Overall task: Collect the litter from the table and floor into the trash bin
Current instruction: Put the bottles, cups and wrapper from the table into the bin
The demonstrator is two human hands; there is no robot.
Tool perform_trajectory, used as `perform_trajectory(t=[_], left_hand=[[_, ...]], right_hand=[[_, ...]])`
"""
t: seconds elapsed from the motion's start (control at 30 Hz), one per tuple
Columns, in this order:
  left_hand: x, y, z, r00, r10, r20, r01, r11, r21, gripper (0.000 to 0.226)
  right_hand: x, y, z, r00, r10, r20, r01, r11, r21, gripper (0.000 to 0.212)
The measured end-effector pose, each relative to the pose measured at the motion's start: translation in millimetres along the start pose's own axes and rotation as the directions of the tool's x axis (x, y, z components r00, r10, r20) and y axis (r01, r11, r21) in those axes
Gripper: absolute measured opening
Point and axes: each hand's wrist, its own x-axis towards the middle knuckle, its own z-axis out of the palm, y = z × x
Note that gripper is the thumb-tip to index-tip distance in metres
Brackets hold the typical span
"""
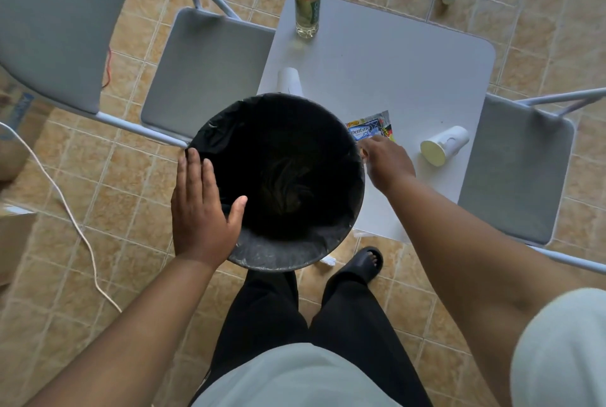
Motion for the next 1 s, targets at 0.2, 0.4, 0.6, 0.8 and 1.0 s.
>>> perform_trajectory(t=[0.2,0.4,0.6,0.8,1.0], left_hand=[[0.2,3.2,-4.4,1.000,-0.020,0.018,0.020,1.000,-0.010,0.080],[0.8,4.1,-7.6,0.997,-0.034,0.062,0.034,0.999,-0.005,0.080],[0.5,3.9,-7.5,0.993,-0.058,0.099,0.058,0.998,0.007,0.079],[0.1,2.1,-5.7,0.994,-0.044,0.095,0.044,0.999,0.000,0.079],[-1.0,0.3,-5.7,0.997,-0.023,0.067,0.027,0.999,-0.046,0.076]], right_hand=[[-24.5,-4.5,-52.4,0.918,0.090,-0.386,0.031,0.954,0.297,0.028],[-74.5,-34.7,-133.2,0.606,0.062,-0.793,0.294,0.909,0.296,0.033],[-94.3,-92.5,-133.1,0.703,0.033,-0.711,0.407,0.801,0.439,0.032],[-50.6,-139.6,-57.2,0.962,-0.201,-0.184,0.243,0.939,0.243,0.018],[-5.0,-153.1,-1.6,0.971,-0.092,0.222,0.089,0.996,0.023,0.028]])
